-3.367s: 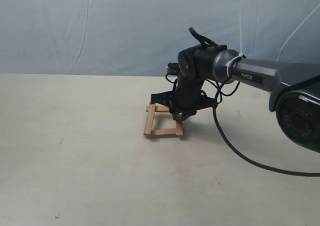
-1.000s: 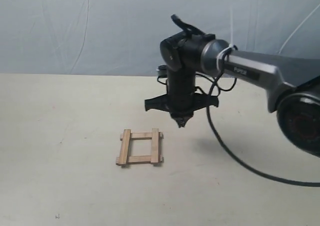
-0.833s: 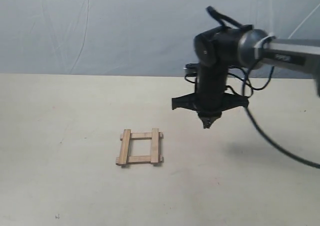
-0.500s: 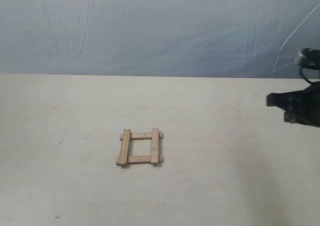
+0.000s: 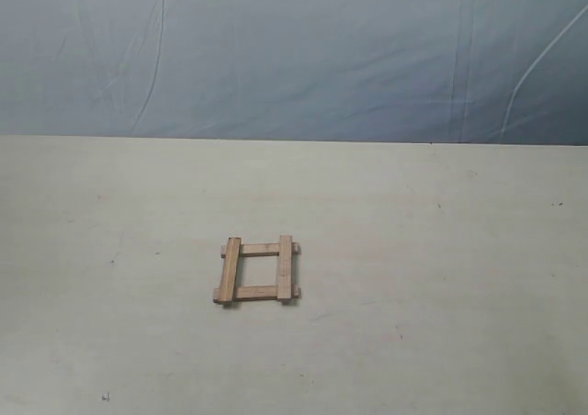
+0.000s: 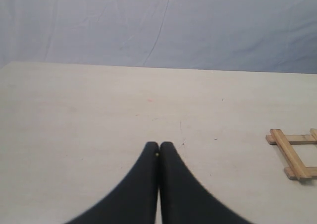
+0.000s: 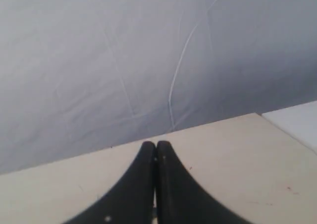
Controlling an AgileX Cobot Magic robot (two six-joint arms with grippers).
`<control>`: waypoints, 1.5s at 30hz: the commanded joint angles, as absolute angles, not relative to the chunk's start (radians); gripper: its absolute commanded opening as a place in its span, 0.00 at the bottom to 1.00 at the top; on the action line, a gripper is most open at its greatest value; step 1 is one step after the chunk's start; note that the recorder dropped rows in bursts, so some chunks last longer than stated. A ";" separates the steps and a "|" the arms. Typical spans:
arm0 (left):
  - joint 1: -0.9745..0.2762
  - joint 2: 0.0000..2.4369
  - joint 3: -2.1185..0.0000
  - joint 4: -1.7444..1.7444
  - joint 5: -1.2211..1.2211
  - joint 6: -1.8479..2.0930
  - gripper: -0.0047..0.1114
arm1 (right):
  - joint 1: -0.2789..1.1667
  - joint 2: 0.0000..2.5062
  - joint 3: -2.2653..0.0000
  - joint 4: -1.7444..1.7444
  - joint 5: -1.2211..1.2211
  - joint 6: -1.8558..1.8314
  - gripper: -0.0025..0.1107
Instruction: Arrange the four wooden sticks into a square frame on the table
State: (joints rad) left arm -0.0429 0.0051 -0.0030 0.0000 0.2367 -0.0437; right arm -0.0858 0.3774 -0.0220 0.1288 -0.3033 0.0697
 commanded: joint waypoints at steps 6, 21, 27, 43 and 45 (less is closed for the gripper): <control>-0.043 0.000 0.000 0.006 0.239 -0.043 0.04 | -0.039 0.113 0.000 0.163 -0.106 0.073 0.01; -0.043 0.000 0.000 0.006 0.239 -0.043 0.04 | -0.039 0.000 0.000 -0.174 0.319 0.082 0.01; -0.043 0.000 0.000 0.006 0.239 -0.043 0.04 | -0.039 0.000 0.000 -0.174 0.319 0.082 0.01; -0.043 0.000 0.000 0.006 0.239 -0.043 0.04 | -0.039 0.000 0.000 -0.139 0.323 -0.017 0.01; -0.043 0.000 0.000 0.006 0.239 -0.043 0.04 | -0.039 0.000 0.000 -0.082 0.323 -0.055 0.01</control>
State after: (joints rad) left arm -0.0429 0.0051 -0.0030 0.0000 0.2367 -0.0437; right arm -0.0412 0.0076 0.0002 -0.1373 0.3293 0.0101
